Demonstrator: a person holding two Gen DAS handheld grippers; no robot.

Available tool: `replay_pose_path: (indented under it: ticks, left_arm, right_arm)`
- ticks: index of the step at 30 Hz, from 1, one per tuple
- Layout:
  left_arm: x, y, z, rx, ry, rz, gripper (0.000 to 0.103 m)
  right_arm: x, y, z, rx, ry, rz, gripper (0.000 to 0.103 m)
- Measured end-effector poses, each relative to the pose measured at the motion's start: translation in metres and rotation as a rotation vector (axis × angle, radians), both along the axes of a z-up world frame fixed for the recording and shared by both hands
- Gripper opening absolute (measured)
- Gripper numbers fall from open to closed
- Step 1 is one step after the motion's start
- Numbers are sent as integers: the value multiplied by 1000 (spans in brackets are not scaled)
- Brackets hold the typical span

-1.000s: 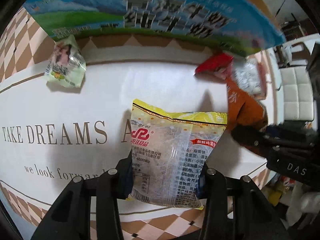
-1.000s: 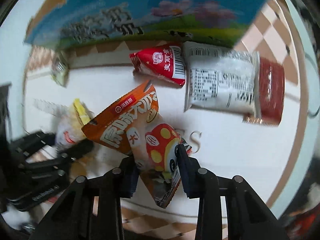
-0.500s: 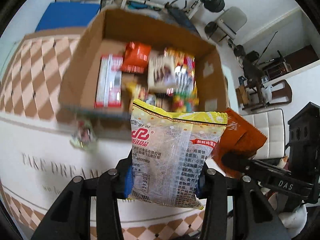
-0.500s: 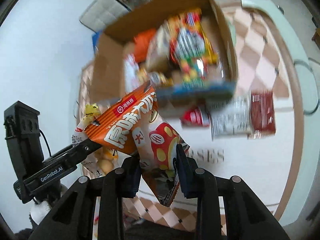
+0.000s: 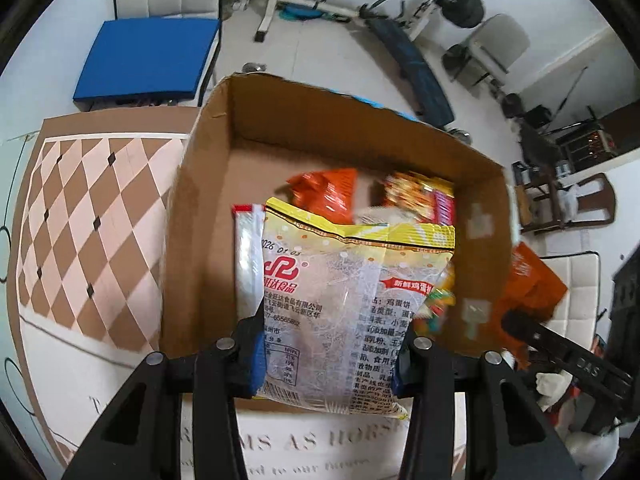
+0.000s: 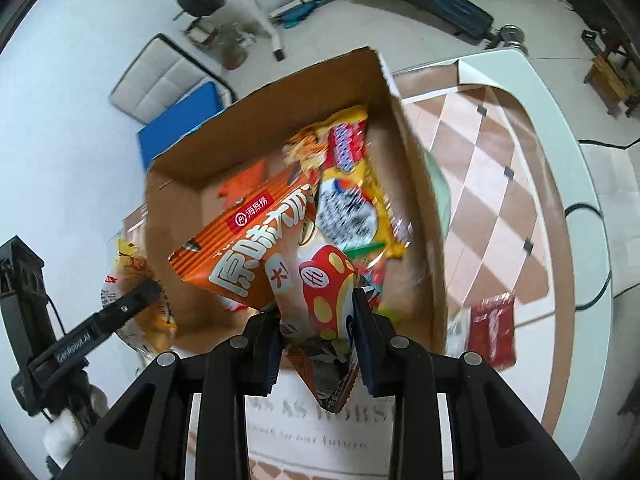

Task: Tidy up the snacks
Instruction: 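Carry both bags over the box and release them inside, then raise both open tools up away from the box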

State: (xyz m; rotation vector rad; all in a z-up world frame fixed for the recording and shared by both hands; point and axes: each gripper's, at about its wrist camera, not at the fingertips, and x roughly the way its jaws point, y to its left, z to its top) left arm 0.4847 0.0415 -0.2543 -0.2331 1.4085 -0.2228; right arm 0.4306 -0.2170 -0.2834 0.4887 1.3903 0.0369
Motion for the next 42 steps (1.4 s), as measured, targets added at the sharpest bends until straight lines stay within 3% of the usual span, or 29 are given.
replay_pose_path:
  ticks: [5,10,11,12,13,14,23,28,42]
  left_arm:
    - [33,2,-24,50,54,-13,42]
    - [53,6,-43,21,136,17,44]
    - [56,7,-45,12,139,26,51]
    - [58,7,-46,17,138,21,67]
    - [60,7,-46,40,135,18,77]
    - [61,8,-45,42,123,17,90]
    - [54,3,-32,45,62,-25,91]
    - [36,-2,-19,69,20,-45,91]
    - [-46,-14,49,190,-195,-34,91]
  right_arm:
    - [24,-34,-10,-45,36,-20,34]
    - [39,-27,-17,-89,75,-50,36]
    - [37,-31,-15,-93,84,-48,43]
    - [38,-22,-16,-105,89,-47,52]
    - [41,-27,-14,-111,90,-41,76]
    - [42,-25,-12,-120,88,-33,88]
    - [46,8,-7,-204,105,55,93]
    - [38,6,3,-229,86,78,93]
    - [-24,23,42,-354,-65,109,93]
